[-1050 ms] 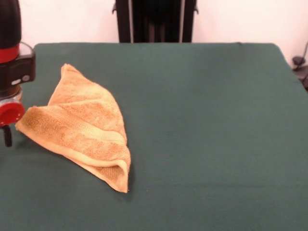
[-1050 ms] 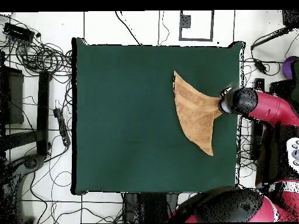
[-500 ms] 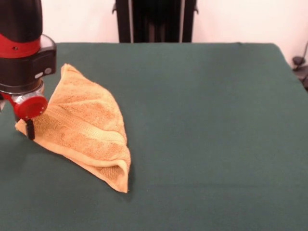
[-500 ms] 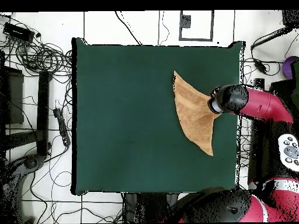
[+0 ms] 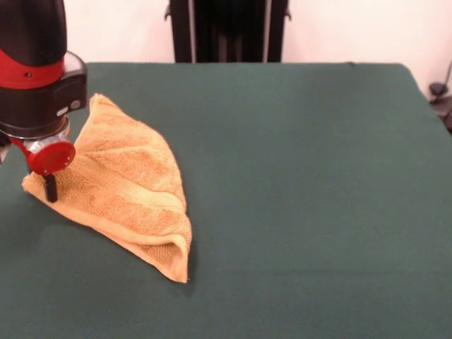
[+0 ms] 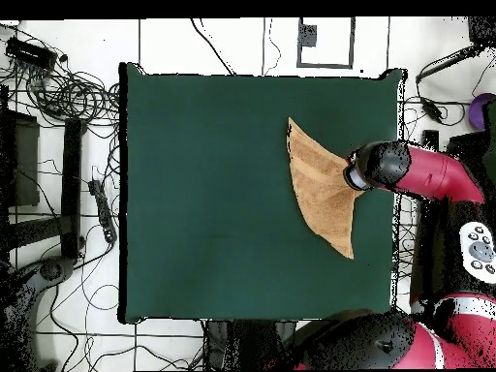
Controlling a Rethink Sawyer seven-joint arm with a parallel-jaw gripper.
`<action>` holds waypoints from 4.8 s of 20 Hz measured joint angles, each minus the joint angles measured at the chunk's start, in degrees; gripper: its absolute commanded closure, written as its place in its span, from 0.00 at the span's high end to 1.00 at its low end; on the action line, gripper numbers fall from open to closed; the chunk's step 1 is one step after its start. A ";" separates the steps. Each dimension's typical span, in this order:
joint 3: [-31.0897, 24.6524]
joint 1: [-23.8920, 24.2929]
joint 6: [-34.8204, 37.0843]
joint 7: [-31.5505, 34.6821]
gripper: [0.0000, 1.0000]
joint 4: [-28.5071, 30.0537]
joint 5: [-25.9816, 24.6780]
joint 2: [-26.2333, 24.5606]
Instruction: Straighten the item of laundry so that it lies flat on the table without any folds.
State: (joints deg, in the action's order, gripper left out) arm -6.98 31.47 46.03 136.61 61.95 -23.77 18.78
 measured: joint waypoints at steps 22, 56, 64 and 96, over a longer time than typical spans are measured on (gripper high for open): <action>0.81 -1.49 4.48 0.00 0.00 4.44 2.41 4.51; 9.00 -17.41 -3.92 7.81 0.00 26.72 25.94 10.53; 10.48 -19.67 -5.96 8.52 0.00 32.68 30.64 12.66; 10.90 -38.38 -29.30 16.80 0.00 43.87 55.83 9.02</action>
State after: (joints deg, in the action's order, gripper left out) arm 3.92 -6.91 16.73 153.41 105.82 32.06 27.80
